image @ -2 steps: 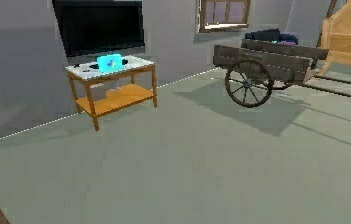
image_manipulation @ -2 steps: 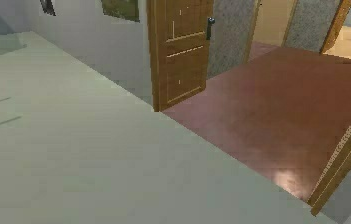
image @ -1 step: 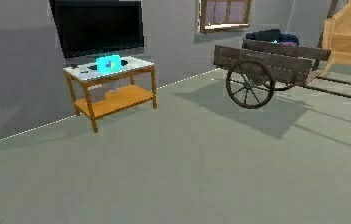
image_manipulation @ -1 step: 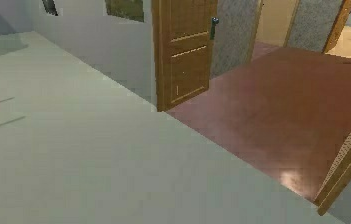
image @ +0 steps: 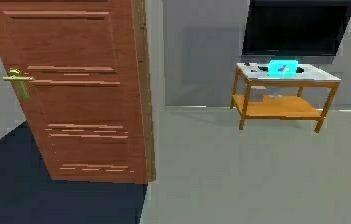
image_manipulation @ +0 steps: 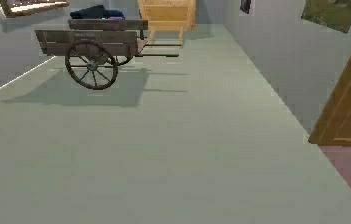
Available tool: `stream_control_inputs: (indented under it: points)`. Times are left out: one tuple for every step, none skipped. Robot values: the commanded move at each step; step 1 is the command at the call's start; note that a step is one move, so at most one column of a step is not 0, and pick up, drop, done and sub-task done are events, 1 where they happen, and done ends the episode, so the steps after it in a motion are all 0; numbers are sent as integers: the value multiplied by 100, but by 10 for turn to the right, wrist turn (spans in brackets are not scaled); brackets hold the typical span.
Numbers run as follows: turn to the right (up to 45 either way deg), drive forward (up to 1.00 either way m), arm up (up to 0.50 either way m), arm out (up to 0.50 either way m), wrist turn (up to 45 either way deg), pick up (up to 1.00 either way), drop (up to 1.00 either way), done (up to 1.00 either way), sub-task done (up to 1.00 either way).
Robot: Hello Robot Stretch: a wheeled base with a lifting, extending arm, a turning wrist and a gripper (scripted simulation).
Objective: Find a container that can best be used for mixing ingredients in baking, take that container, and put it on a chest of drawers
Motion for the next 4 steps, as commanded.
stream_control_inputs:
  points:
    - [-240,0,0,0,0,0,0,0,0]
    - [0,10,0,0,0,0,0,0,0]
    - [-450,0,0,0,0,0,0,0,0]
    - [-30,0,0,0,0,0,0,0,0]
